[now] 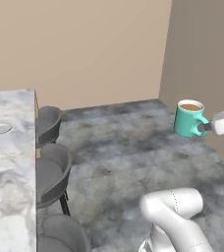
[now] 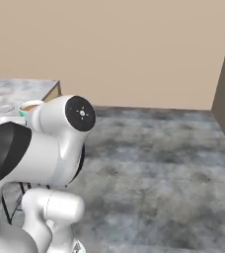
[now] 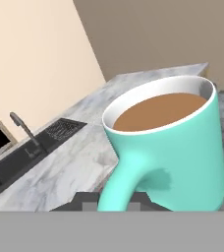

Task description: Pick the cup of tea, navigate to the dining table, and place it on the saucer.

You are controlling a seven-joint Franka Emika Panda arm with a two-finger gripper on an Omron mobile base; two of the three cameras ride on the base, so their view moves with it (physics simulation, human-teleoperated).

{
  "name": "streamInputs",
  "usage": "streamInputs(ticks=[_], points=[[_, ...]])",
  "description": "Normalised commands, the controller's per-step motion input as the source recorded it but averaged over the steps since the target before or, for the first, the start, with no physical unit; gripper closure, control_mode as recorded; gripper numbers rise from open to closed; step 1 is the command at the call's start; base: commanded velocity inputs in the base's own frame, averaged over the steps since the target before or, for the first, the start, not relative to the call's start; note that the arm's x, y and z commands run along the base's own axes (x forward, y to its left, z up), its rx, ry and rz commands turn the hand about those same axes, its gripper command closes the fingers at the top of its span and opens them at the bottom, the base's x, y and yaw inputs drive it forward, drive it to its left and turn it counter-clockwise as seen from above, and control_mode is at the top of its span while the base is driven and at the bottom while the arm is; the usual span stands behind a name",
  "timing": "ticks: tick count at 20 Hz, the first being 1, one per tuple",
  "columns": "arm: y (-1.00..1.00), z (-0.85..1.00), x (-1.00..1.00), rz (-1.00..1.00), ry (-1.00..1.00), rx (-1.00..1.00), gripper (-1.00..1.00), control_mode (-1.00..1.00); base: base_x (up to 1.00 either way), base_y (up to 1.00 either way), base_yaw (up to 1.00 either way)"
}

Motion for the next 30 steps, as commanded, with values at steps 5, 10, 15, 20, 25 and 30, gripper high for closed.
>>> streamInputs(ticks=[5, 10, 15, 20, 25, 30], points=[[0.0, 0.0, 0.0, 0.0, 0.0, 0.0, 1.0, 1.0, 1.0, -0.36, 0.21], [0.0, 0.0, 0.0, 0.0, 0.0, 0.0, 1.0, 1.0, 1.0, -0.25, 0.29], [0.0, 0.0, 0.0, 0.0, 0.0, 0.0, 1.0, 1.0, 1.0, -0.17, 0.49], [0.0, 0.0, 0.0, 0.0, 0.0, 0.0, 1.0, 1.0, 0.95, -0.03, 0.76], [0.0, 0.0, 0.0, 0.0, 0.0, 0.0, 1.0, 1.0, 0.81, -0.06, 0.83], [0.0, 0.0, 0.0, 0.0, 0.0, 0.0, 1.0, 1.0, 0.56, -0.03, 0.89]])
